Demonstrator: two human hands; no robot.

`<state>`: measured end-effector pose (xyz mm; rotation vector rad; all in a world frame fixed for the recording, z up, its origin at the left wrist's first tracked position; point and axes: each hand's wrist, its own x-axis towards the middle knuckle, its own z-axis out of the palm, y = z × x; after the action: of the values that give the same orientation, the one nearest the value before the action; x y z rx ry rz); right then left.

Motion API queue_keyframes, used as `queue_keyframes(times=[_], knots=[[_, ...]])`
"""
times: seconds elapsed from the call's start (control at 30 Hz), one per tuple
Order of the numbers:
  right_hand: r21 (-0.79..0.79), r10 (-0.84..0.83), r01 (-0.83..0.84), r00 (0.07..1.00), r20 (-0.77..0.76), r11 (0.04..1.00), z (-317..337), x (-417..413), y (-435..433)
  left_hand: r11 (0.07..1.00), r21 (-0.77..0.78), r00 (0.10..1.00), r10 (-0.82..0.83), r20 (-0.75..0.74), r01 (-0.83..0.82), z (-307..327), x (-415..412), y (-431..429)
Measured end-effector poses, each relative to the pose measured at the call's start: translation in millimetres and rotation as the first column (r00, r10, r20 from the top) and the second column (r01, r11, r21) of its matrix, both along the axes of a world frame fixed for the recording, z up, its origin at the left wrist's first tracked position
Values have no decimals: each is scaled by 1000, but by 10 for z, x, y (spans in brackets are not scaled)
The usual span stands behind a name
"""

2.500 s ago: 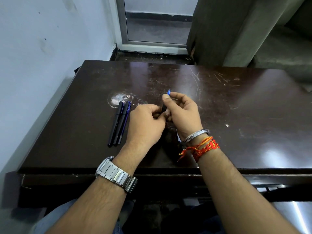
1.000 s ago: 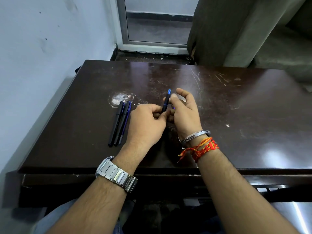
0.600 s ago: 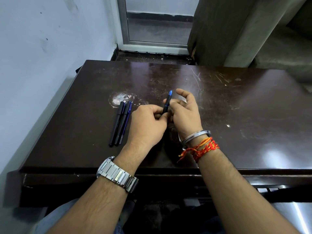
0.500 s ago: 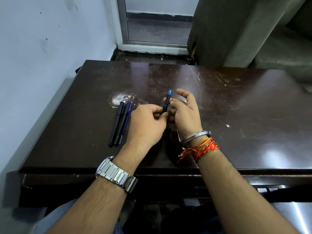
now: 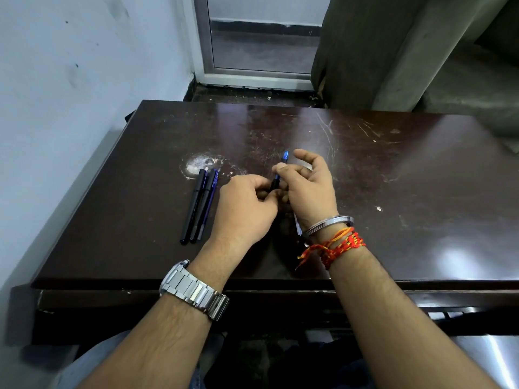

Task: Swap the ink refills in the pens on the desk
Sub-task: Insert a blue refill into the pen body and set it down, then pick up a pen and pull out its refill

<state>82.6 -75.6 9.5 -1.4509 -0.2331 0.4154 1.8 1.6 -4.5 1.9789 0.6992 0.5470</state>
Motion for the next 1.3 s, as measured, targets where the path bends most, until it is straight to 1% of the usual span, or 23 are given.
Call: queue_keyframes(times=[0.1, 0.17, 0.27, 0.3, 0.33, 0.37, 0.43, 0.5, 0.57, 0.67, 0.8, 0.87, 0.97, 1.03, 1.07, 1.13, 1.17, 1.2, 1.23, 1.3], knots=[[85, -79, 77, 997, 11, 993, 41, 43, -22, 995, 63, 997, -75, 8, 75, -18, -16, 2], [150, -153, 144, 987, 53, 978, 59, 89, -43, 989, 91, 993, -115, 4, 115, -16, -19, -29], [138, -253, 232, 953, 167, 963, 74, 201, -110, 995, 13, 995, -98, 8, 98, -43, 6, -26], [94, -273, 259, 941, 201, 961, 73, 249, -145, 996, -18, 996, -85, 11, 85, -52, 14, -12], [17, -283, 287, 929, 237, 958, 67, 299, -187, 996, -42, 997, -74, 14, 75, -60, 17, 5], [-92, -273, 309, 920, 282, 947, 57, 345, -232, 996, -58, 998, -62, 17, 63, -67, 18, 21], [-322, -194, 323, 906, 375, 890, 27, 407, -326, 997, -68, 999, -45, 20, 46, -86, 21, 41], [-472, -114, 330, 896, 429, 817, 8, 434, -388, 997, -71, 999, -38, 20, 40, -100, 24, 44], [-549, -65, 324, 897, 437, 770, 9, 436, -413, 996, -82, 999, -36, 23, 38, -108, 29, 35], [-616, -42, 335, 898, 439, 713, 21, 430, -426, 997, -73, 999, -35, 14, 36, -114, 31, 18], [-697, 17, 292, 916, 401, 655, 23, 417, -426, 997, -71, 1000, -30, 2, 30, -121, 33, 22], [-717, 40, 272, 922, 385, 642, 19, 416, -419, 996, -85, 1000, -30, 2, 30, -130, 33, 24], [-704, 18, 299, 914, 404, 644, 20, 399, -409, 996, -88, 1000, -29, -4, 29, -142, 30, 19], [-682, 2, 348, 890, 455, 643, 11, 377, -394, 996, -87, 1000, -30, 1, 30, -135, 29, 10], [-652, -1, 378, 865, 501, 657, 6, 360, -377, 996, -85, 999, -32, 6, 32, -127, 28, 3], [-546, 0, 401, 806, 592, 735, 18, 309, -320, 997, -70, 999, -35, 16, 36, -102, 28, -13], [-494, 4, 381, 789, 614, 782, 25, 280, -283, 998, -59, 999, -37, 21, 38, -90, 27, -18], [-459, 17, 336, 793, 610, 823, 27, 254, -248, 998, -47, 999, -41, 25, 42, -79, 22, -23], [-440, 39, 267, 819, 573, 857, 20, 237, -219, 998, -31, 998, -49, 30, 50, -68, 16, -25], [-417, 112, 79, 903, 414, 906, 4, 207, -183, 998, 13, 997, -60, 44, 59, -46, -4, -33]])
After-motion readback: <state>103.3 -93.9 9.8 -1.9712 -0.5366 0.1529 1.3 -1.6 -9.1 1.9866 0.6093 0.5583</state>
